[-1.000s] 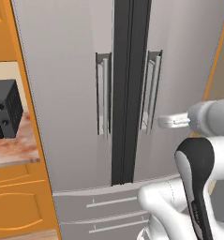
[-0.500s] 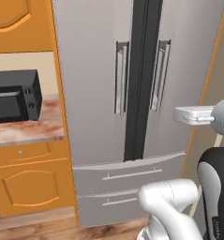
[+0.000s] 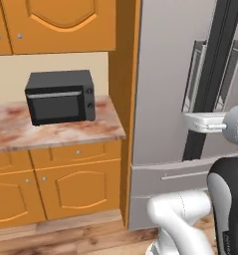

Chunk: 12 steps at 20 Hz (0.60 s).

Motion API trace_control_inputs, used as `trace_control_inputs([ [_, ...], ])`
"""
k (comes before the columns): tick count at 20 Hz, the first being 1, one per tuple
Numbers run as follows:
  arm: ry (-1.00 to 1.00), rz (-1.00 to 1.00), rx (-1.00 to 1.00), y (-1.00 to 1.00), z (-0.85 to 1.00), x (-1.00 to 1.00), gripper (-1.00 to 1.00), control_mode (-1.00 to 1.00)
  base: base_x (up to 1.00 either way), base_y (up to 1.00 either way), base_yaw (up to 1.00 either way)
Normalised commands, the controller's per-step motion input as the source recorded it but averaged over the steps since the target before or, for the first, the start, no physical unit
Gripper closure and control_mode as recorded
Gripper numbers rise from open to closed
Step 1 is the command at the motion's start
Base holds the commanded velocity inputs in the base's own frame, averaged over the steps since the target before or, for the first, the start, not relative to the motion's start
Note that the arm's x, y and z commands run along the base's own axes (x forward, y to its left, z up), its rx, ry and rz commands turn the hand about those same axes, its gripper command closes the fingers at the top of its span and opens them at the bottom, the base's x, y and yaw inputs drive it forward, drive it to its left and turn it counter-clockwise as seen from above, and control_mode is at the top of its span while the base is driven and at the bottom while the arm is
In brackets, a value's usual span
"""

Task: Navigate to the electric kettle.

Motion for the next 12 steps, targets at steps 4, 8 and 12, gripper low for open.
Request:
trace_control_inputs([
  [4, 0.0, 0.0, 0.0, 0.0, 0.0, 0.0, -1.0, 1.0, -0.11, 0.96, 0.41],
  [8, 0.0, 0.0, 0.0, 0.0, 0.0, 0.0, -1.0, 1.0, 0.0, 0.12, 0.99],
  [12, 0.0, 0.0, 0.0, 0.0, 0.0, 0.0, -1.0, 1.0, 0.0, 0.0, 1.0],
])
